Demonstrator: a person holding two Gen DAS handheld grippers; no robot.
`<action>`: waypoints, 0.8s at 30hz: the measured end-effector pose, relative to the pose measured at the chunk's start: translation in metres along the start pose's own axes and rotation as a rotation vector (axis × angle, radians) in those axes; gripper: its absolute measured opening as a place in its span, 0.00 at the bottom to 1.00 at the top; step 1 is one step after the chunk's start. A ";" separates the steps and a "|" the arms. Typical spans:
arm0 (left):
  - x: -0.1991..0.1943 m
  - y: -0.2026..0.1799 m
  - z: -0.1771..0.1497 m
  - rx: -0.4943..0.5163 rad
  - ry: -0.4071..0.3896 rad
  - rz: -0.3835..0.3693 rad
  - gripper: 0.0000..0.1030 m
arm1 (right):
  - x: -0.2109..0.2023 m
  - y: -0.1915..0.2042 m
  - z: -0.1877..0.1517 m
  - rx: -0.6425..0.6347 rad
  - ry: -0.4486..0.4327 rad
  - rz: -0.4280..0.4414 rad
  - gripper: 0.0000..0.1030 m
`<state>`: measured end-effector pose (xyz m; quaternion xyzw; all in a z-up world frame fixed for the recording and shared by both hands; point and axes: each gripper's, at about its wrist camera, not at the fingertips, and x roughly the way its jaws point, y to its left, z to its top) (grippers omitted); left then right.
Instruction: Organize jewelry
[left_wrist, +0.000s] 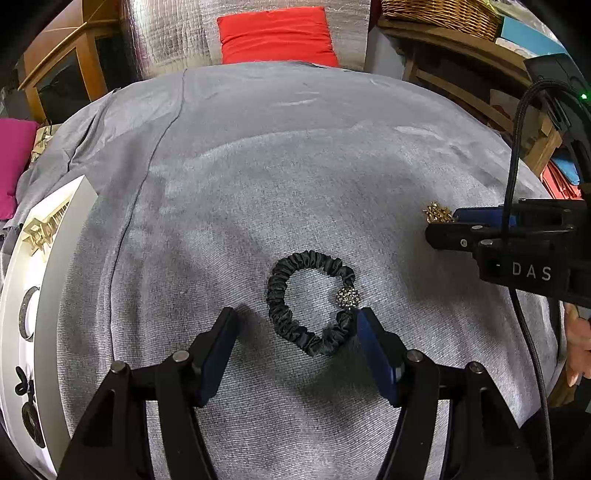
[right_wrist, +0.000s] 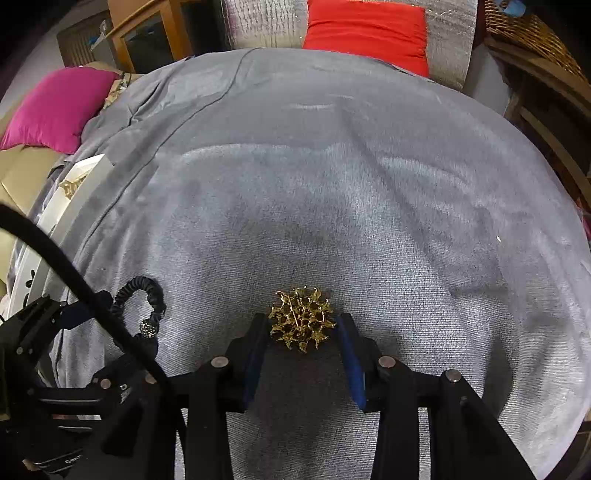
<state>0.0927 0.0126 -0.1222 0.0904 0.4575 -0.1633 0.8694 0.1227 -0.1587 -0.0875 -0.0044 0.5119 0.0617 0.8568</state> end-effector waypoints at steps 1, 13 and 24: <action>0.000 -0.001 0.000 0.004 -0.002 0.000 0.61 | 0.000 -0.001 0.000 -0.002 0.000 -0.002 0.40; -0.006 -0.002 0.000 0.029 -0.020 0.010 0.19 | 0.001 0.006 0.000 -0.001 -0.016 -0.030 0.39; -0.011 -0.004 0.003 0.036 -0.038 0.046 0.12 | -0.001 0.005 0.000 0.021 -0.018 -0.029 0.39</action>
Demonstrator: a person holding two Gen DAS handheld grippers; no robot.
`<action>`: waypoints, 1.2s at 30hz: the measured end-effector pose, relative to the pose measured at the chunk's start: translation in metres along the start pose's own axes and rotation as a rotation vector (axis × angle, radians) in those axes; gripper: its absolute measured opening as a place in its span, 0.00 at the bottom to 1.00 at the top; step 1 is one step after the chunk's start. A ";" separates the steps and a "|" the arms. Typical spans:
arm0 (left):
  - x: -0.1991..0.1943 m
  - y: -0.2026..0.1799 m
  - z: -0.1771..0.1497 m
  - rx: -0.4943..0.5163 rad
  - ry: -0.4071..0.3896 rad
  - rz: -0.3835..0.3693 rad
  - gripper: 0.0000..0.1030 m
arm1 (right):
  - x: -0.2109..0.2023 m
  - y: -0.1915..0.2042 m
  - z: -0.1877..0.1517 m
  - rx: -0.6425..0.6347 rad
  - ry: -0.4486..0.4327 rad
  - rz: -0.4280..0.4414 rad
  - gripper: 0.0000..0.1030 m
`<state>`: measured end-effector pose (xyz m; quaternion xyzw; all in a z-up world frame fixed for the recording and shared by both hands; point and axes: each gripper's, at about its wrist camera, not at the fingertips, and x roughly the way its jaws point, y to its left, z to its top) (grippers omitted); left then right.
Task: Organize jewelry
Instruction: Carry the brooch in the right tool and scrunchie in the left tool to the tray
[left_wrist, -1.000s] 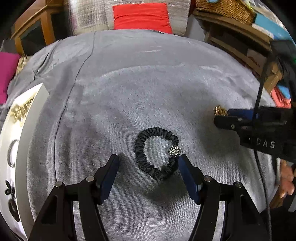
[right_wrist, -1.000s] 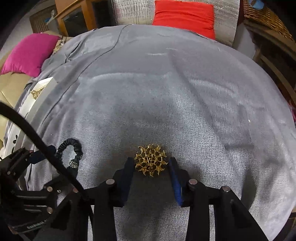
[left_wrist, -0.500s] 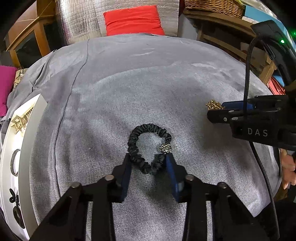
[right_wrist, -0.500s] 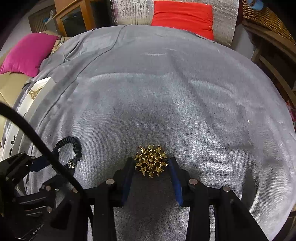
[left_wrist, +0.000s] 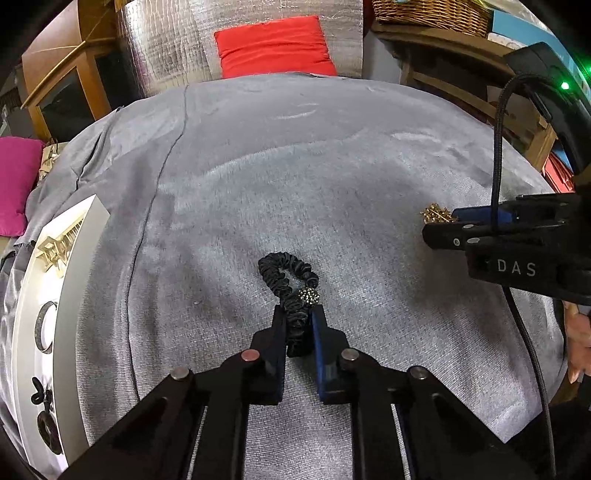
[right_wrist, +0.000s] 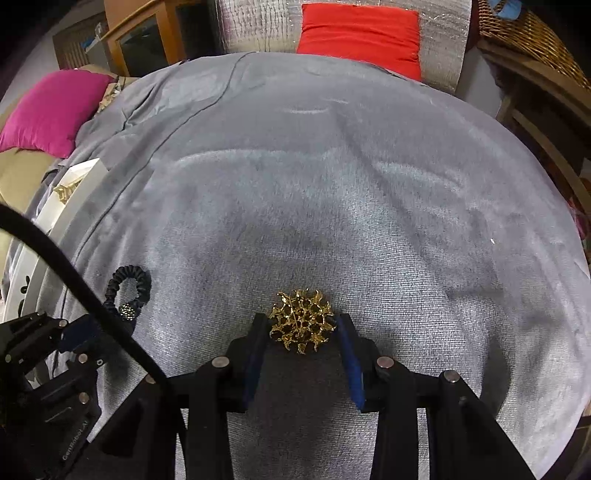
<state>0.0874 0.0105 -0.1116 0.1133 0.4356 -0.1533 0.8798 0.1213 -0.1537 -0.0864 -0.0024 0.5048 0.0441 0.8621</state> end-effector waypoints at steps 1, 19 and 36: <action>0.000 0.001 0.001 -0.002 -0.002 -0.001 0.12 | 0.000 0.000 0.000 0.002 0.000 0.001 0.39; -0.015 0.009 0.004 -0.037 -0.059 0.027 0.12 | -0.003 0.002 0.003 0.022 -0.014 0.014 0.39; -0.026 0.015 0.005 -0.072 -0.094 0.044 0.12 | -0.008 0.002 0.006 0.050 -0.035 0.017 0.39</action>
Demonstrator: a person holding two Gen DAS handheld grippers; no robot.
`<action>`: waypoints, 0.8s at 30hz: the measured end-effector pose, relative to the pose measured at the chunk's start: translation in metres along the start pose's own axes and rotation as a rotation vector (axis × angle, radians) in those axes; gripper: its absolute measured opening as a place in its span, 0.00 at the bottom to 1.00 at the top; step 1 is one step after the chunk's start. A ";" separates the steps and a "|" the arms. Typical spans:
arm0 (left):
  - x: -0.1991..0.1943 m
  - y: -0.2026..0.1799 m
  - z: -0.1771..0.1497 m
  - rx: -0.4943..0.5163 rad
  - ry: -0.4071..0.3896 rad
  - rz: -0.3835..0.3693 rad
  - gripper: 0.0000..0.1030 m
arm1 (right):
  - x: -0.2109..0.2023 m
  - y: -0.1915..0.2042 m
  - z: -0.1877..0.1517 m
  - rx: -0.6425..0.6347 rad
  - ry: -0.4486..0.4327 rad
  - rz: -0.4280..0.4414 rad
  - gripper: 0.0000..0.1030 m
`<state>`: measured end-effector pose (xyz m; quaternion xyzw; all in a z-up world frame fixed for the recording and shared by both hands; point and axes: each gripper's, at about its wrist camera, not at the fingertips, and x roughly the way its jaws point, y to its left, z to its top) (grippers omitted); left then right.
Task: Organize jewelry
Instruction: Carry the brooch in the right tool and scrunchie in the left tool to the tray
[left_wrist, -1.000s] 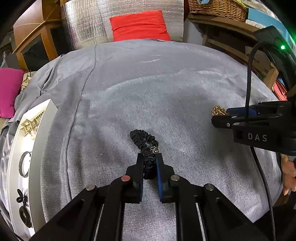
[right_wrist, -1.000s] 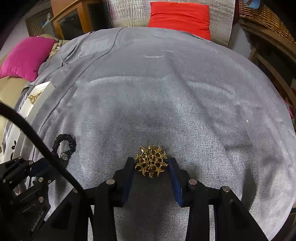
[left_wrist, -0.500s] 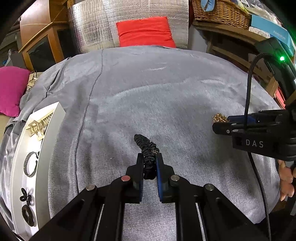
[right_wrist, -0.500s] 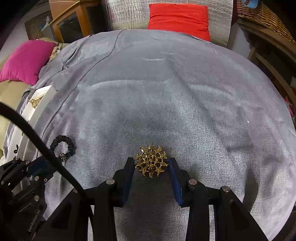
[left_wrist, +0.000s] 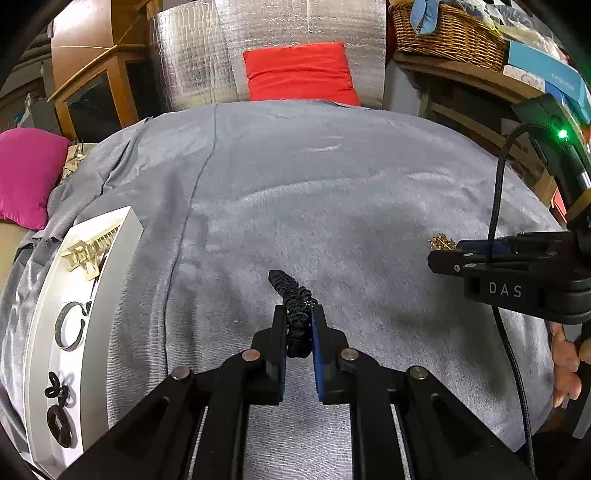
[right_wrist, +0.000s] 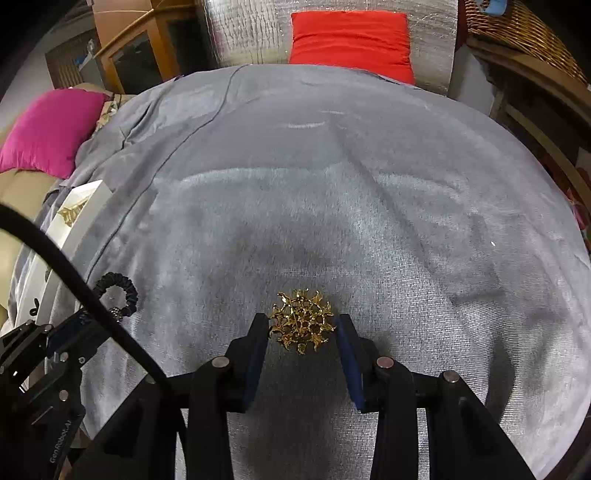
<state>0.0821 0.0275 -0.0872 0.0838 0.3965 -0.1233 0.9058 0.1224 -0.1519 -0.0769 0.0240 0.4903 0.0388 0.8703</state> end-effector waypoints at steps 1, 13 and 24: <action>0.000 0.001 0.000 -0.001 0.000 0.001 0.12 | 0.000 0.000 0.000 0.001 0.000 0.001 0.39; -0.014 0.013 0.002 -0.042 -0.033 0.018 0.12 | -0.002 0.007 0.003 0.009 -0.017 0.010 0.39; -0.028 0.034 0.001 -0.097 -0.062 0.047 0.12 | -0.002 0.026 0.009 0.009 -0.039 0.031 0.39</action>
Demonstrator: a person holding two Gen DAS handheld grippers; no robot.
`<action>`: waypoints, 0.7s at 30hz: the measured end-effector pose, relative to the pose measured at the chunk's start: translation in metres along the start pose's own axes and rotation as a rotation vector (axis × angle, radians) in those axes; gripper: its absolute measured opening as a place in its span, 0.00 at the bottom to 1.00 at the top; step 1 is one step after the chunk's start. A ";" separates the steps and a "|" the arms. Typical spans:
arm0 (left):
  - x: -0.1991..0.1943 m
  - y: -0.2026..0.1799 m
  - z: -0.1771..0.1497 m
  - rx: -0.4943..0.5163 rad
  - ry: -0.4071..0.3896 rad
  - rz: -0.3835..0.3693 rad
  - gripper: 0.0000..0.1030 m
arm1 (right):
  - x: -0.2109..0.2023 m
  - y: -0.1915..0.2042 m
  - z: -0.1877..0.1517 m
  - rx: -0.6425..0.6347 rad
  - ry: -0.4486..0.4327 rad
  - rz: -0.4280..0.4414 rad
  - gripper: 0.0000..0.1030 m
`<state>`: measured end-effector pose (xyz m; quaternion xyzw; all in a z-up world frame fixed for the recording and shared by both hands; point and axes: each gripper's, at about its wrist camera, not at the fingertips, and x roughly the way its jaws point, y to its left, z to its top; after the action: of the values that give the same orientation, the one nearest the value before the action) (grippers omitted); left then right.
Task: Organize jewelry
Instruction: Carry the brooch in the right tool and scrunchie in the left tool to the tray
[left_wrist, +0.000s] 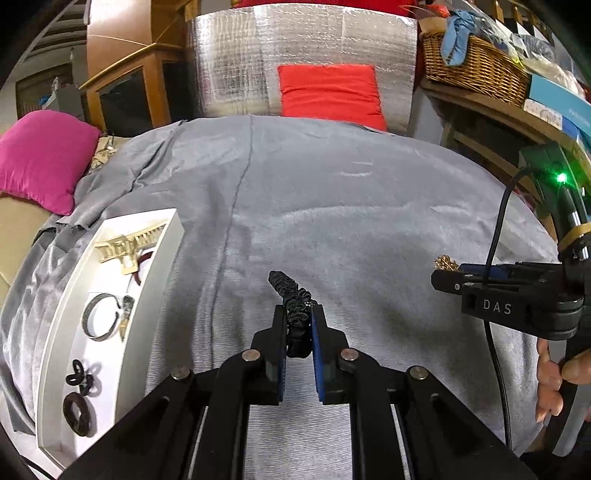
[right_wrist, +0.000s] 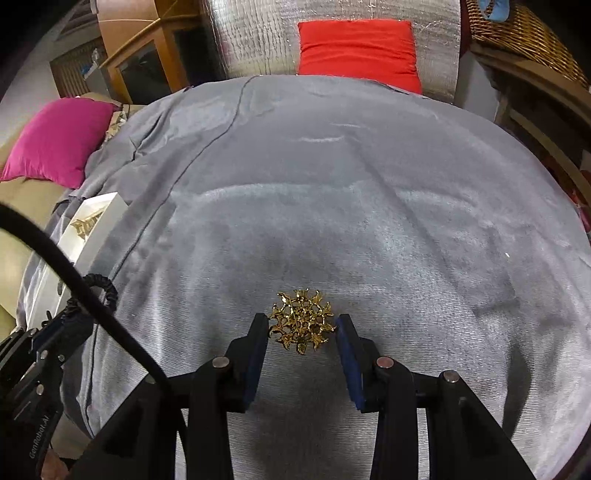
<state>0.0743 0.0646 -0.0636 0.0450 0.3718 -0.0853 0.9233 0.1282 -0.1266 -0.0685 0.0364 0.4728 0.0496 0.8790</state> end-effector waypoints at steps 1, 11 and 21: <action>-0.001 0.003 0.000 -0.005 -0.001 0.004 0.12 | 0.000 0.002 0.000 -0.001 -0.001 0.003 0.39; -0.010 0.032 -0.003 -0.047 -0.012 0.033 0.12 | 0.003 0.031 0.002 -0.023 -0.020 0.029 0.39; -0.021 0.053 -0.004 -0.086 -0.032 0.047 0.12 | 0.006 0.055 0.003 -0.039 -0.036 0.052 0.39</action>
<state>0.0672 0.1196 -0.0511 0.0128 0.3591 -0.0481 0.9320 0.1316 -0.0717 -0.0658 0.0323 0.4547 0.0811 0.8863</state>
